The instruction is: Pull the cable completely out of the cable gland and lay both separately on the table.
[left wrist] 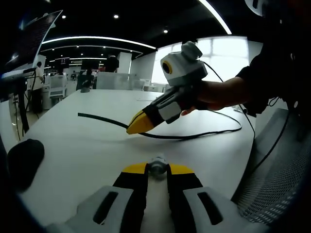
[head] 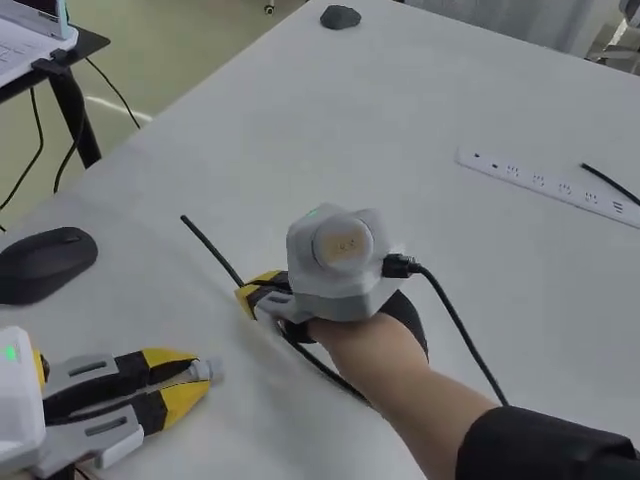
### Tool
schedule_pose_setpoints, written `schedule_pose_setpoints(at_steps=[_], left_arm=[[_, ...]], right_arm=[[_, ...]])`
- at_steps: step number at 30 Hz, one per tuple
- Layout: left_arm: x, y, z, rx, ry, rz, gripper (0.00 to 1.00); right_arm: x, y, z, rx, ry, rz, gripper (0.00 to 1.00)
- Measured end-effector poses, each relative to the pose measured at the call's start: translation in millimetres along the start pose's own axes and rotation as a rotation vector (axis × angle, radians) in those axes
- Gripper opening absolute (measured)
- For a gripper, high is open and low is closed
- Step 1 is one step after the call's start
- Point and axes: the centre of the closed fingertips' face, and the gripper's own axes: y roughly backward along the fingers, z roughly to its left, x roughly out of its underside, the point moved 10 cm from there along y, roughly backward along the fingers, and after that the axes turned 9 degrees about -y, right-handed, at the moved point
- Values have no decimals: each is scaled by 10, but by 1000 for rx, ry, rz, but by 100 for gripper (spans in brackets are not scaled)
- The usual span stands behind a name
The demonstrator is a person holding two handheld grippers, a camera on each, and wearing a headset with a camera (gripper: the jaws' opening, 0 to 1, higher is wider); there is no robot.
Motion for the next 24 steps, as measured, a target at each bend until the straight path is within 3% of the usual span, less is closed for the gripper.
schedule_pose_setpoints(at_steps=[7, 8, 16, 20, 21, 24], left_arm=[[7, -4, -18, 3, -4, -4, 16], [8, -4, -14, 0, -8, -6, 16], [36, -4, -11, -15, 9, -33, 16], [54, -8, -10, -15, 6, -16, 16], [42, -5, -11, -15, -14, -25, 16], [44, -2, -7, -26, 7, -29, 17]], right_arm=[[45, -36, 3, -8, -5, 11, 0], [51, -43, 6, 4, 26, 13, 0], [81, -65, 30, 5, 49, 23, 0], [71, -58, 10, 12, 83, 21, 0], [73, -58, 10, 12, 103, 20, 0], [88, -62, 28, -11, 121, 17, 0]])
